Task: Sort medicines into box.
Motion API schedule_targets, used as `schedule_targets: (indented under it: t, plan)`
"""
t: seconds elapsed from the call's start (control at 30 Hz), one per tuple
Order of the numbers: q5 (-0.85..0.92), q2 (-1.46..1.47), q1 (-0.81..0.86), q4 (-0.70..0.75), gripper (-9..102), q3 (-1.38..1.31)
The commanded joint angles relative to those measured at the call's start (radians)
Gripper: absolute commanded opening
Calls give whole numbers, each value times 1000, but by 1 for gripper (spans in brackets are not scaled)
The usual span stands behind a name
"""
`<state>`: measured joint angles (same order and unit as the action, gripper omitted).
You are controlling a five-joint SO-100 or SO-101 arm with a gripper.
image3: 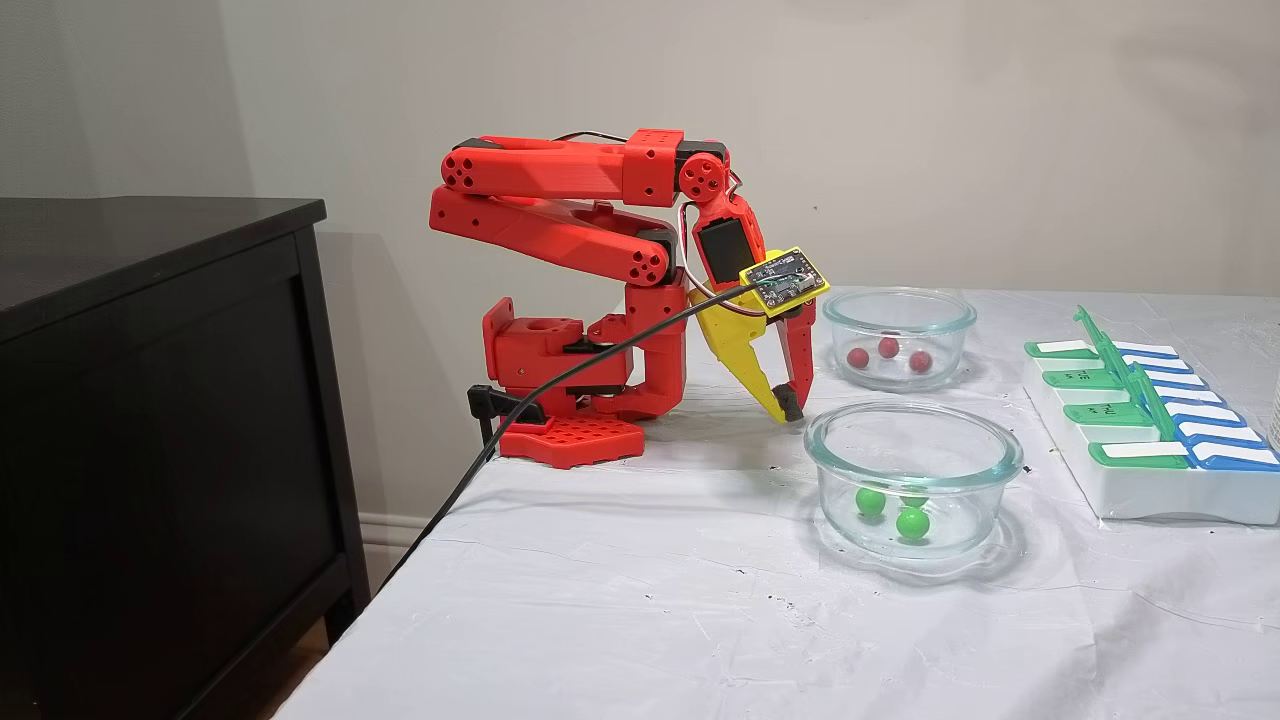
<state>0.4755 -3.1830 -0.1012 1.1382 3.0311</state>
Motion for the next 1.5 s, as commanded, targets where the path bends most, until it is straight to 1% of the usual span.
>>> schedule_targets:
  t: [0.0, 0.07, 0.2, 0.27, 0.33, 0.43, 0.57, 0.7, 0.73, 0.87, 1.03, 1.13, 1.27, 1.37, 1.47]
  plan:
    - [198, -21, -75, -2, 0, -38]
    - [235, -21, -78, -14, 1, -34]
    - [195, -21, -74, -178, 0, -8]
    - [178, -21, -78, -206, 0, -46]
    - [173, -21, -78, -189, 0, -117]
    - [173, -21, -87, -112, 0, -241]
    - [147, -21, -141, -9, 0, -396]
    - [121, -23, -224, 92, 0, -459]
    - [107, -23, -255, 74, 0, -460]
    - [74, -21, -252, -9, 0, -494]
    - [38, 133, -259, -94, 0, -584]
    - [18, 229, -288, -72, 0, -690]
    - [-29, 268, -334, -69, 0, -787]
    - [-61, 314, -351, -29, 0, -850]
    - [-92, 364, -440, -21, 0, -853]
